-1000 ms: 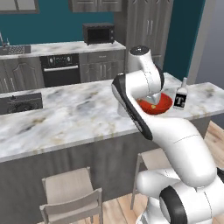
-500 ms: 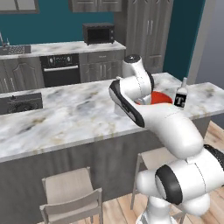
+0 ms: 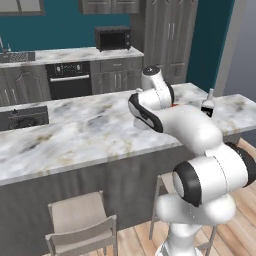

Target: There is a bowl on the dining counter. Grab a lemon wedge from the fridge and place it in the bowl. Then get the liquor bottle and glass cup from the cabinet and place them next to the bowl.

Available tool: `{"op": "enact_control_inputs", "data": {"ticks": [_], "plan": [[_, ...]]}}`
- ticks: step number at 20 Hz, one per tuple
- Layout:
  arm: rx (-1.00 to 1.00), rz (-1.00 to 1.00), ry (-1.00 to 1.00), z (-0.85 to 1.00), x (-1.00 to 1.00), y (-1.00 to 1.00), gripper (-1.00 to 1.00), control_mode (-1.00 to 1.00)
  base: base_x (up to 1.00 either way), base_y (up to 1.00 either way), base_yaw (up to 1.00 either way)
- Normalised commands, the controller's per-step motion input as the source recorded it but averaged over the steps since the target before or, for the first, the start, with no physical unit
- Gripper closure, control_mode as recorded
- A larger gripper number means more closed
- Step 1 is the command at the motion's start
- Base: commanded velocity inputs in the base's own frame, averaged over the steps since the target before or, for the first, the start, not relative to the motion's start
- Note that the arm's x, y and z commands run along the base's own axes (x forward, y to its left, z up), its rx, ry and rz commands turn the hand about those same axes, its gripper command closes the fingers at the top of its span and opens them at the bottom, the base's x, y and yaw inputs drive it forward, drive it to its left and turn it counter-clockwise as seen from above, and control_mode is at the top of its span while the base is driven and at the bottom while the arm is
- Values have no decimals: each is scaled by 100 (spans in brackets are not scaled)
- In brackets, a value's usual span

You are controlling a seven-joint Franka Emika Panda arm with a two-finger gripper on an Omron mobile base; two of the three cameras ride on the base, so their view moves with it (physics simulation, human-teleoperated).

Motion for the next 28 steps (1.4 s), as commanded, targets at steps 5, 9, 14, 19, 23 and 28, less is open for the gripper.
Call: {"op": "enact_control_inputs", "data": {"ticks": [5,9,14,19,23,28], "plan": [[0,-5,0,-24,38,-7,100,-100,0,0,0],[-2,-7,0,-28,24,0,100,-100,0,0,0],[-4,-9,0,-29,36,0,100,-100,0,0,0],[-3,-8,0,-29,39,0,100,-100,0,0,0],[-3,-6,0,-29,36,0,100,-100,0,0,0],[-2,-6,0,-25,40,0,100,-100,0,0,0]]}}
